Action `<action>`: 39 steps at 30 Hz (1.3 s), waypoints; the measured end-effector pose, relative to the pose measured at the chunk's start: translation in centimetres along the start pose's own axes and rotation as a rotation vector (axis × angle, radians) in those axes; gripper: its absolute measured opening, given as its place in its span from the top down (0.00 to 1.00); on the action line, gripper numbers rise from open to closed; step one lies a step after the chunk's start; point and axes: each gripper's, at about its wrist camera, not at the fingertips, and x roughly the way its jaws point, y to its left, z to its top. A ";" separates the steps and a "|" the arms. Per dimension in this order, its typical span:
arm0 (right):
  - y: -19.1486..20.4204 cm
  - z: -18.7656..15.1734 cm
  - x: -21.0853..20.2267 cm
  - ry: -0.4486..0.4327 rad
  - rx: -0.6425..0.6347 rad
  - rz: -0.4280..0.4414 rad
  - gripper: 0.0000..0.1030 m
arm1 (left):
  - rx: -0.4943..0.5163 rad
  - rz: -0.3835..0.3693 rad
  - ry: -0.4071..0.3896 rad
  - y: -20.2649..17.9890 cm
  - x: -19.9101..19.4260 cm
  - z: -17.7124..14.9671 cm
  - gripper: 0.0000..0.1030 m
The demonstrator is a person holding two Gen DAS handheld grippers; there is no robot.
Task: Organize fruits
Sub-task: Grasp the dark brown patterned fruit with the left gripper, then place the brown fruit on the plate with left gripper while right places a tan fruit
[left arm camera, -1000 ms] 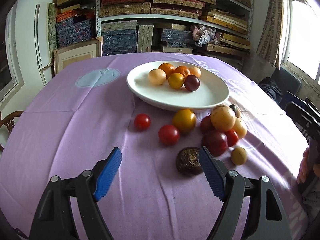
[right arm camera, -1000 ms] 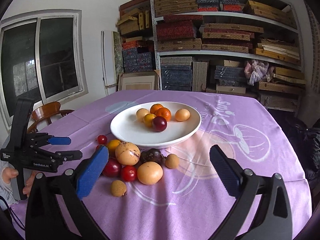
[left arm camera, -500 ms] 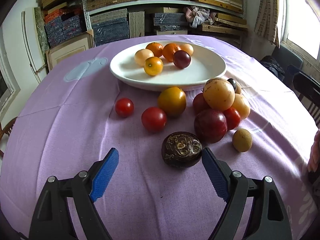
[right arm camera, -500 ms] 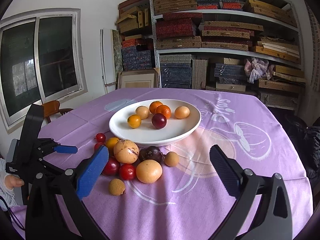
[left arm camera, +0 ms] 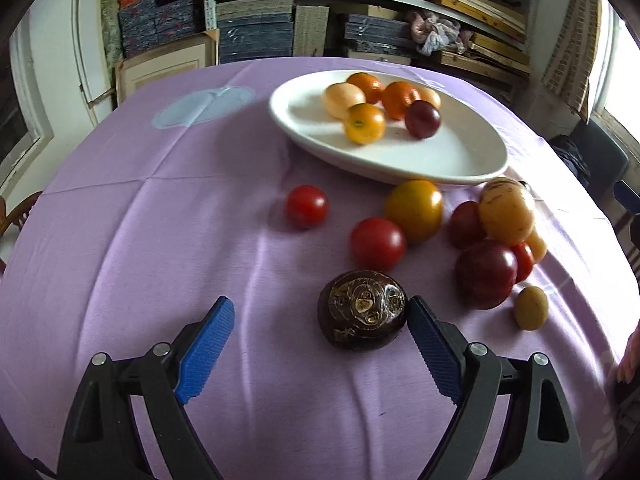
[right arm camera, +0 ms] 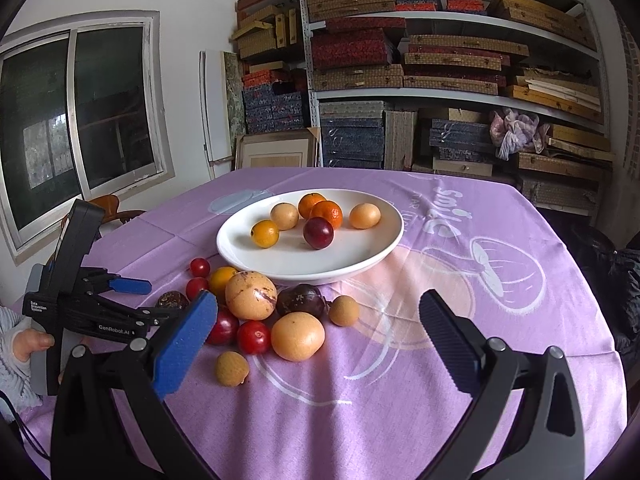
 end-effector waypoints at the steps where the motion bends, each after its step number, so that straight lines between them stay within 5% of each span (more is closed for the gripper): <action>1: 0.0 0.0 0.0 0.001 -0.001 -0.001 0.04 | -0.010 -0.004 0.000 0.4 -0.2 -0.1 0.14; 11: 0.6 -0.1 0.3 0.009 -0.024 0.014 0.04 | 0.018 -0.064 -0.031 0.2 -0.7 0.1 0.16; 17: 1.0 -0.2 0.3 0.012 -0.030 0.013 0.04 | 0.029 -0.095 -0.021 -0.1 -0.3 0.1 0.46; 21: 1.1 -0.2 0.4 0.014 -0.031 0.020 0.04 | 0.030 -0.107 -0.023 -0.2 -0.2 0.1 0.55; 28: 3.3 -0.5 1.1 0.106 -0.107 0.136 0.04 | 0.009 -0.083 -0.066 0.3 -1.3 0.0 0.57; 30: 5.0 -0.9 1.5 0.143 -0.164 0.156 0.08 | -0.006 -0.070 -0.080 0.7 -1.6 0.1 0.56; 32: 6.1 -1.4 2.1 0.184 -0.194 0.175 0.30 | -0.014 -0.067 -0.079 0.9 -1.7 0.2 0.56; 39: 6.9 -2.3 4.0 0.270 -0.192 0.185 0.46 | 0.007 -0.078 -0.073 0.3 -1.6 0.1 0.56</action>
